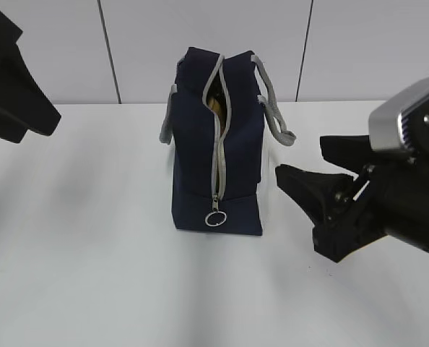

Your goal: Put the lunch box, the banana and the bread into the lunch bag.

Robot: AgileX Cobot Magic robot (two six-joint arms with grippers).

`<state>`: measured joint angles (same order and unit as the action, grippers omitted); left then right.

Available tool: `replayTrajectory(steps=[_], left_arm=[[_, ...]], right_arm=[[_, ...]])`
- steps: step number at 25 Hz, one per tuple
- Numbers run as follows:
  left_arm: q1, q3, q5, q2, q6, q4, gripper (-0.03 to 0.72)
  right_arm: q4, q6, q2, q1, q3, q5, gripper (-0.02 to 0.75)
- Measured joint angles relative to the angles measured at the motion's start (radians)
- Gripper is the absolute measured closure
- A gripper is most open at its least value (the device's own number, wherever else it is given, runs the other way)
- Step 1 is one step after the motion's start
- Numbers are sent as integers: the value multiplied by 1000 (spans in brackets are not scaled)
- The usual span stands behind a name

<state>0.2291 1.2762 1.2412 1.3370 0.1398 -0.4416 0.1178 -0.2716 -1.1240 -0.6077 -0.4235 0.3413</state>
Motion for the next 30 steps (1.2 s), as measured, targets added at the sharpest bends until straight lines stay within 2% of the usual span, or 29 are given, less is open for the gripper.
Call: replayTrajectory(steps=[13,18,24,30], left_arm=[[0,0,-5,-1,0,2,328],[0,0,-9,-1,0,3,328],[0,0,-16,-1,0,6,328],[0,0,-27,-1,0,7,328]], right_arm=[[1,55,-164,0,30,25,234],[-82,138,-289,0,30,47,235],[-273,272,-424,0,30,250,235],[-294,286,-550,-2,16,410,249]])
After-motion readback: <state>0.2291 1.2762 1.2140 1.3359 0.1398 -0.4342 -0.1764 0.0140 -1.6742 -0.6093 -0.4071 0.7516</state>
